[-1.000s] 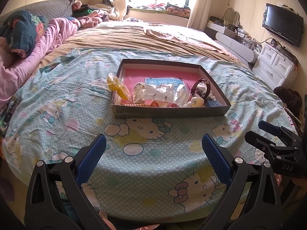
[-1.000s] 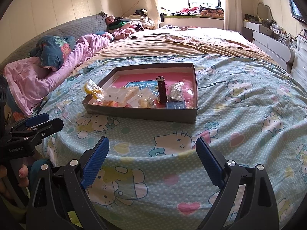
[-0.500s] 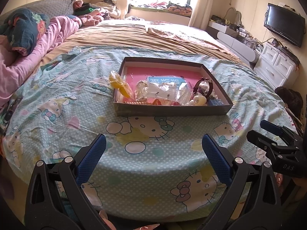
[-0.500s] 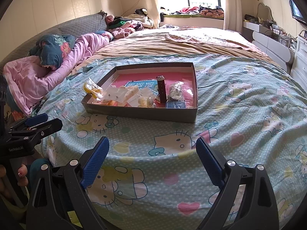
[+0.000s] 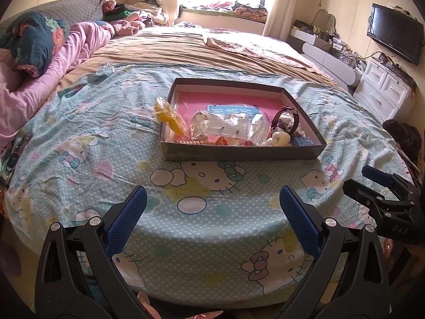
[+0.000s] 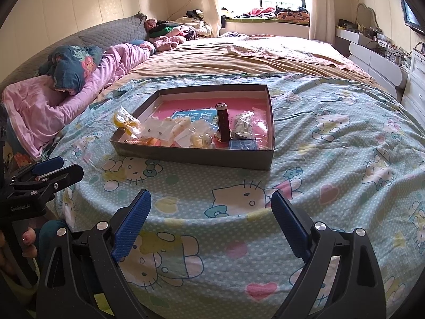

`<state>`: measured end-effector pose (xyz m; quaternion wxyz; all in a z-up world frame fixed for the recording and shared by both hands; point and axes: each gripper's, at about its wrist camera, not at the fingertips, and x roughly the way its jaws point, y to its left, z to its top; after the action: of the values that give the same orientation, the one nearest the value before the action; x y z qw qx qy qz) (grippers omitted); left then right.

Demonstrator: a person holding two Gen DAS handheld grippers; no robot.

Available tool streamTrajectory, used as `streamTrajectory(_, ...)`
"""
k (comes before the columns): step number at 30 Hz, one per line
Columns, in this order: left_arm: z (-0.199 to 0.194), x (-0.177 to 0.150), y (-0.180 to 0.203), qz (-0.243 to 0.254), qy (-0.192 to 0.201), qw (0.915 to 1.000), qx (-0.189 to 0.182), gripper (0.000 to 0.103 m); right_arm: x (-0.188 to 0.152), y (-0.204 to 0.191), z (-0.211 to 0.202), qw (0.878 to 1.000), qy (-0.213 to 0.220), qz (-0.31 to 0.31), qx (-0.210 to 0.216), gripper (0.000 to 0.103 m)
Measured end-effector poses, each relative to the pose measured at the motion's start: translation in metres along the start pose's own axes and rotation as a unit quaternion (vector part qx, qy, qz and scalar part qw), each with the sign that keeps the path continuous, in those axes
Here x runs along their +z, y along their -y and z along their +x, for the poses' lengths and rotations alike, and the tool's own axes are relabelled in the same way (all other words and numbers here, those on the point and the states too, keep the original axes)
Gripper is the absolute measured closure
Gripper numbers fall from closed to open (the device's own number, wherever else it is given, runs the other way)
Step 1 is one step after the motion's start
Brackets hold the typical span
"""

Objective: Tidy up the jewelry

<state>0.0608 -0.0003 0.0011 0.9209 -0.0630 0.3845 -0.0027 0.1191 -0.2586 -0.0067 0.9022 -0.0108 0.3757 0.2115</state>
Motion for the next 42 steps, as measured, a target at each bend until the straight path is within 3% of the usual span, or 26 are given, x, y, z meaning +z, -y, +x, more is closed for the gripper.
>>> streamTrajectory(11,0.018,0.002,-0.023,-0.030,-0.028,0.9988,0.026,0.010,0.003,0.018,0.015,1.000,-0.014,0.020,-0.014,0.012)
streamTrajectory(16,0.033,0.025,-0.081,-0.095,-0.023,0.9919,0.081,0.009,0.016,0.065,0.028,0.996,-0.012,0.069,-0.046,0.010)
streamTrajectory(17,0.037,0.030,-0.094,-0.109,-0.020,0.9897,0.091,0.010,0.024,0.088,0.031,0.994,0.000,0.082,-0.078,0.004)
streamTrajectory(22,0.085,0.067,-0.183,-0.151,-0.036,0.9672,0.201,0.010,0.051,0.186,0.049,0.969,0.019,0.127,-0.212,0.005)
streamTrajectory(25,0.117,0.083,-0.220,-0.171,-0.053,0.9601,0.215,0.010,0.063,0.259,0.072,0.948,-0.007,0.159,-0.277,0.005)
streamTrajectory(27,0.140,0.090,-0.238,-0.178,-0.054,0.9586,0.215,0.010,0.061,0.293,0.088,0.939,-0.029,0.173,-0.295,0.005)
streamTrajectory(29,0.157,0.087,-0.247,-0.170,-0.048,0.9527,0.247,0.010,0.052,0.317,0.104,0.934,-0.053,0.190,-0.297,0.004)
streamTrajectory(30,0.170,0.082,-0.249,-0.163,-0.066,0.9482,0.265,0.009,0.047,0.326,0.113,0.935,-0.063,0.202,-0.284,0.004)
streamTrajectory(31,0.180,0.077,-0.254,-0.168,-0.085,0.9475,0.259,0.008,0.042,0.331,0.114,0.937,-0.056,0.211,-0.274,0.004)
streamTrajectory(35,0.171,0.076,-0.261,-0.187,-0.073,0.9505,0.237,0.008,0.038,0.328,0.109,0.938,-0.044,0.203,-0.277,0.004)
streamTrajectory(42,0.171,0.076,-0.260,-0.184,-0.075,0.9501,0.241,0.008,0.038,0.326,0.110,0.937,-0.049,0.202,-0.280,0.004)
